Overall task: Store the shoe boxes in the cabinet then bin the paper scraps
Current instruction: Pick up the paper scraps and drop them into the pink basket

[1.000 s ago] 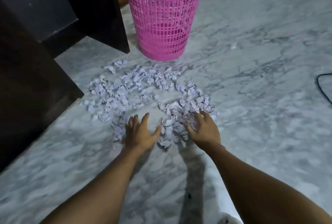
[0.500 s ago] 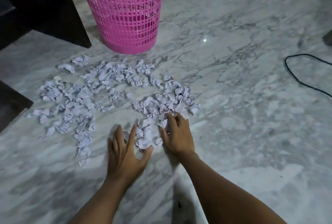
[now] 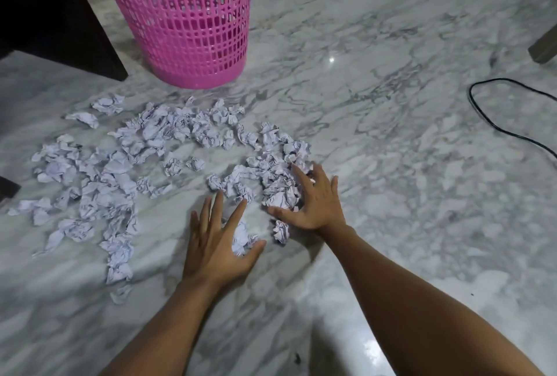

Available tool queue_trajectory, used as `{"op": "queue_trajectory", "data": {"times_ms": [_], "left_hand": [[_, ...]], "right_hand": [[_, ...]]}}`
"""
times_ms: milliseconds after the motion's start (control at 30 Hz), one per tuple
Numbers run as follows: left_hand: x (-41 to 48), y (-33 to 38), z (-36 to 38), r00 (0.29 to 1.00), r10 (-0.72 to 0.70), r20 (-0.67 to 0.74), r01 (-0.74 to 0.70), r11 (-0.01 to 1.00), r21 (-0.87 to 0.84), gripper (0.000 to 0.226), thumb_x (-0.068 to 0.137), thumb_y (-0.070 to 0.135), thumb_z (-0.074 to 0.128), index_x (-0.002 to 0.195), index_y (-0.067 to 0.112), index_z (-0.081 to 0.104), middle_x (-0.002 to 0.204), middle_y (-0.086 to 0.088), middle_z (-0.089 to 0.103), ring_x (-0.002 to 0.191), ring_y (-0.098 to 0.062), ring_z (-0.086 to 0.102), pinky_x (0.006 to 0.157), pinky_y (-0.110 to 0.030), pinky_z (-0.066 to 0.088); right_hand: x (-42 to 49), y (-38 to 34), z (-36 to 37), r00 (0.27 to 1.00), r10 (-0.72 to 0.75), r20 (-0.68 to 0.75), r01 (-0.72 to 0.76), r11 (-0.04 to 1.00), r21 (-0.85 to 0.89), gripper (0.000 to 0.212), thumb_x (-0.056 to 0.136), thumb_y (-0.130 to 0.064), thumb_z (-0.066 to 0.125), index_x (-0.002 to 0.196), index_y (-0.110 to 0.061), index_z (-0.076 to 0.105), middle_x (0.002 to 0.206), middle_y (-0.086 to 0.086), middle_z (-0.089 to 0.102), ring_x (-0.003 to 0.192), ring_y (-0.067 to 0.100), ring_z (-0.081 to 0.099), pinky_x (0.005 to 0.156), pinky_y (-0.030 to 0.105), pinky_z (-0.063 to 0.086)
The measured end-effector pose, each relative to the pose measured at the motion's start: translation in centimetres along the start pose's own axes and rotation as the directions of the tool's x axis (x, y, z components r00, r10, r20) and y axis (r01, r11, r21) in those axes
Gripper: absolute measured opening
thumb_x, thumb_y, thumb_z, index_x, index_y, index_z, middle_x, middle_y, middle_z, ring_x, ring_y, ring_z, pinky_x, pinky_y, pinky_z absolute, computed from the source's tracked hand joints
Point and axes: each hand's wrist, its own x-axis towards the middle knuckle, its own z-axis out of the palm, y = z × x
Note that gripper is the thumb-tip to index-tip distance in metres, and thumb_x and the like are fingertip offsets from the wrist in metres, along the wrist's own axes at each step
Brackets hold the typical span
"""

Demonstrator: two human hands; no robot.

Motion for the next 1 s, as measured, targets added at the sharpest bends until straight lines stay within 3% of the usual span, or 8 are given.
{"op": "queue_trajectory", "data": {"times_ms": [100, 267, 400, 567, 733, 833, 933, 1000], "left_hand": [[0.4, 0.1, 0.4, 1.0, -0.001, -0.015, 0.001, 1.0, -0.012, 0.079, 0.079, 0.073, 0.044, 0.149, 0.043, 0.023, 0.163, 0.002, 0.002, 0.149, -0.02, -0.004, 0.12, -0.041, -0.007], [0.9, -0.3, 0.8, 0.995, -0.013, -0.094, 0.011, 1.0, -0.025, 0.065, 0.08, 0.061, 0.047, 0.137, 0.03, 0.05, 0.159, -0.003, 0.023, 0.143, -0.026, 0.02, 0.119, -0.048, 0.017], [1.5, -1.2, 0.9, 0.985, -0.031, -0.169, 0.02, 0.998, -0.067, 0.053, 0.077, 0.046, 0.062, 0.125, 0.023, 0.059, 0.161, -0.005, 0.018, 0.142, -0.031, 0.022, 0.11, -0.054, 0.033], [2.3, -2.2, 1.0, 0.976, -0.001, -0.216, -0.017, 0.997, -0.081, 0.037, 0.074, 0.034, 0.067, 0.106, 0.015, 0.061, 0.162, -0.008, 0.012, 0.145, -0.032, 0.019, 0.108, -0.056, 0.036], [3.2, -2.7, 0.9, 0.964, 0.021, -0.265, -0.046, 0.995, -0.089, 0.032, 0.076, 0.034, 0.057, 0.097, 0.011, 0.059, 0.159, -0.007, 0.027, 0.145, -0.025, 0.024, 0.109, -0.051, 0.037], [3.8, -3.3, 0.6, 0.965, 0.028, -0.259, -0.049, 0.996, -0.075, 0.05, 0.077, 0.04, 0.05, 0.112, 0.005, 0.059, 0.156, -0.007, 0.032, 0.144, -0.024, 0.028, 0.109, -0.048, 0.039], [4.4, -3.9, 0.2, 0.972, 0.034, -0.232, -0.056, 0.995, -0.088, 0.041, 0.075, 0.038, 0.055, 0.101, 0.006, 0.057, 0.158, -0.005, 0.027, 0.144, -0.024, 0.027, 0.109, -0.046, 0.039], [4.8, -4.0, -0.3, 0.979, 0.049, -0.195, -0.068, 0.994, -0.091, 0.033, 0.074, 0.038, 0.059, 0.093, 0.012, 0.052, 0.161, -0.002, 0.021, 0.147, -0.021, 0.022, 0.111, -0.045, 0.036]], "right_hand": [[0.1, 0.3, 1.0, 0.988, -0.117, -0.105, 0.12, 0.992, 0.023, 0.097, 0.065, -0.087, 0.054, 0.143, -0.029, 0.048, 0.137, 0.017, 0.049, 0.13, 0.031, 0.044, 0.107, 0.059, 0.034], [0.1, -0.2, 0.9, 0.98, -0.163, -0.116, 0.181, 0.969, 0.168, 0.09, 0.066, -0.083, 0.062, 0.135, -0.026, 0.055, 0.143, 0.009, 0.041, 0.133, 0.024, 0.045, 0.1, 0.041, 0.049], [-0.8, -0.1, 0.4, 0.966, -0.217, -0.139, 0.248, 0.932, 0.263, 0.094, 0.068, -0.083, 0.061, 0.145, -0.032, 0.044, 0.157, 0.006, 0.025, 0.142, 0.02, 0.035, 0.11, 0.037, 0.04], [-2.5, -0.7, 1.9, 0.933, -0.347, -0.094, 0.355, 0.931, 0.086, 0.117, 0.059, -0.083, 0.069, 0.151, -0.019, 0.038, 0.161, 0.018, 0.02, 0.143, 0.033, 0.034, 0.112, 0.063, 0.03], [-1.4, -0.8, 2.2, 0.907, -0.337, -0.254, 0.35, 0.937, 0.005, 0.114, 0.06, -0.081, 0.072, 0.144, -0.008, 0.049, 0.152, 0.023, 0.033, 0.124, 0.035, 0.051, 0.101, 0.048, 0.046], [0.2, -0.5, 1.5, 0.923, -0.296, -0.246, 0.299, 0.954, -0.025, 0.12, 0.056, -0.088, 0.066, 0.148, -0.014, 0.045, 0.157, 0.022, 0.026, 0.143, 0.035, 0.032, 0.112, 0.058, 0.032], [2.7, -0.1, 1.1, 0.946, -0.299, -0.127, 0.295, 0.954, -0.045, 0.129, 0.05, -0.094, 0.06, 0.155, -0.024, 0.031, 0.164, 0.02, 0.008, 0.154, 0.031, 0.001, 0.114, 0.065, 0.006], [4.6, 0.3, 1.1, 0.944, -0.326, -0.047, 0.325, 0.945, -0.033, 0.13, 0.049, -0.093, 0.06, 0.157, -0.03, 0.022, 0.165, 0.019, -0.001, 0.153, 0.031, -0.007, 0.115, 0.067, 0.001]]}}
